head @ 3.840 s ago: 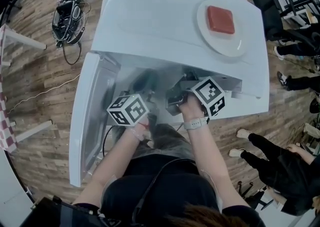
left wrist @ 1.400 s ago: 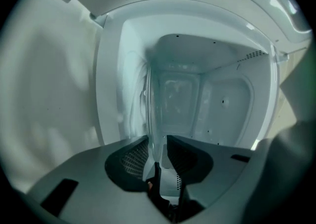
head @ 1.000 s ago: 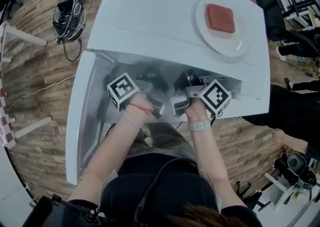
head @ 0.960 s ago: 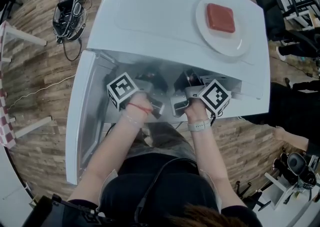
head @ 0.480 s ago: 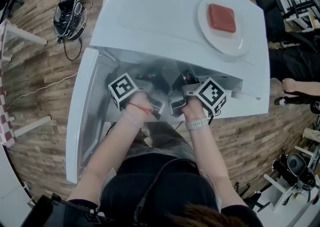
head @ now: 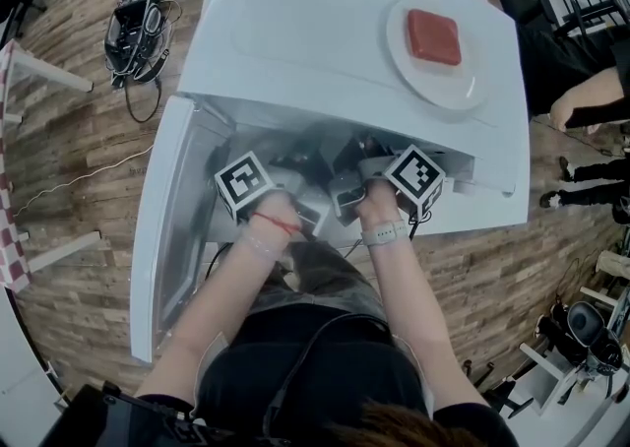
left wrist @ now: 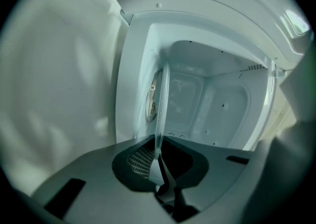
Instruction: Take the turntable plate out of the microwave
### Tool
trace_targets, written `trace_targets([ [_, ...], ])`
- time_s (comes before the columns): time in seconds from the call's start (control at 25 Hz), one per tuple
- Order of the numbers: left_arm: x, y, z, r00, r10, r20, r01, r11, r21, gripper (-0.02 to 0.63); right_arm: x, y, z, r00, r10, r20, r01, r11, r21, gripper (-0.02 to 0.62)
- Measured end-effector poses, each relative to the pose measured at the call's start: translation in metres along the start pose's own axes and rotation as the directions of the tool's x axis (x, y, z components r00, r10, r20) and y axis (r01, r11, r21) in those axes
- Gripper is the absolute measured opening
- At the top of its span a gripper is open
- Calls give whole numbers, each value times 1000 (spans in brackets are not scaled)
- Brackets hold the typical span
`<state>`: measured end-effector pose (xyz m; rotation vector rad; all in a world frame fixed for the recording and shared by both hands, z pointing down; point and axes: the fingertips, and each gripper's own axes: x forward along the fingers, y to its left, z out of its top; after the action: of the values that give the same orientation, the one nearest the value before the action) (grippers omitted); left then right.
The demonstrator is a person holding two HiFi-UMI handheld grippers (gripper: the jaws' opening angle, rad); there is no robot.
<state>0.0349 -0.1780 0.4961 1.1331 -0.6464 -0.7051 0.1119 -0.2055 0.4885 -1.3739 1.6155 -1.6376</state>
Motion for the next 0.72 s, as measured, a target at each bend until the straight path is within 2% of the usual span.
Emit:
trace_targets([
  [0.32,-5,1,-3,1000,-2,-30,6,990,138,43,-12,-11,-8,1000,17,22,-19,992,128,51],
  [0.52,-12,1,9,1000,22,10,-24,976,215,44,-21,-14,-14,999,33,16,-36,984,174,49],
  [0.72,-18,1,26,998,23,59,-39,961,273,44,-32,-17,-18,999,51,3,-50,982,180,49],
])
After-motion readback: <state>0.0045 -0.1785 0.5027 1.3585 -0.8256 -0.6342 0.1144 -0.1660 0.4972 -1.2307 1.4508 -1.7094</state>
